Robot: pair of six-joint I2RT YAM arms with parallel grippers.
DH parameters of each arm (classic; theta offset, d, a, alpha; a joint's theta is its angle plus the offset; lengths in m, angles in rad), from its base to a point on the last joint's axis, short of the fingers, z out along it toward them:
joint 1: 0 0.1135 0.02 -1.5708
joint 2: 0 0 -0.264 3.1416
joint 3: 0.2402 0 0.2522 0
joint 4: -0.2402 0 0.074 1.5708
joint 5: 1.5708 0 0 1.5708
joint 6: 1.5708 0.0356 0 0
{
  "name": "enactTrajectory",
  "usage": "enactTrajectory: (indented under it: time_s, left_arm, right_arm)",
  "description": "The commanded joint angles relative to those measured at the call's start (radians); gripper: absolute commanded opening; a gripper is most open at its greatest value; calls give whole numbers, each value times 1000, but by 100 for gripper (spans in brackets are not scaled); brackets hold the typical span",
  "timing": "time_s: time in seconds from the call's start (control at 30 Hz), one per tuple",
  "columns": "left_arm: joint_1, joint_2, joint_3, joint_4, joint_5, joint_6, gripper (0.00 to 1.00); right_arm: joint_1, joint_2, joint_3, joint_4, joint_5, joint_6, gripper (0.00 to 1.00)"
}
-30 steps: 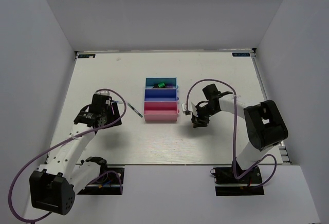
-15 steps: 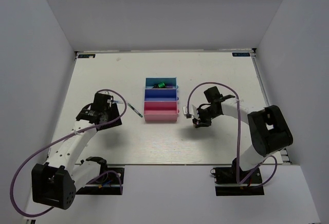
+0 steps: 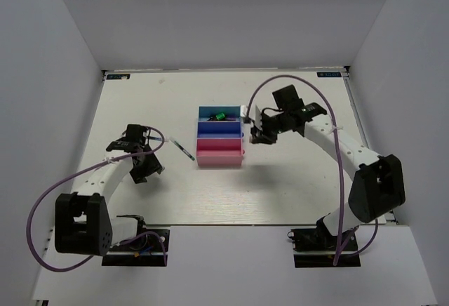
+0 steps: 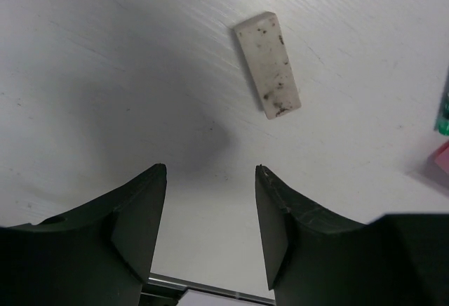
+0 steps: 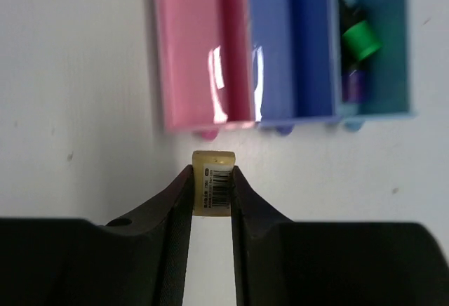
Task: Sort the stationery into containers
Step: Pick up the stationery from the center of the board, then place the stationery in the storage box.
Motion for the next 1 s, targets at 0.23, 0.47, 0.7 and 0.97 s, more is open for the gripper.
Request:
enactTrajectory:
  time_s: [0.23, 0.47, 0.7, 0.97]
  left_arm:
    - [15, 169, 97, 1, 0, -109, 63]
    - [18, 192, 98, 5, -35, -108, 63]
    - [18, 215, 94, 2, -47, -108, 63]
    - [18, 246, 106, 14, -55, -134, 63]
  right_arm:
    - [132, 325, 383, 133, 42, 198, 0]
    - [146, 439, 441, 200, 151, 244, 0]
    - [148, 468, 449, 160, 174, 229, 21]
    - [143, 425, 428, 168, 165, 266, 54]
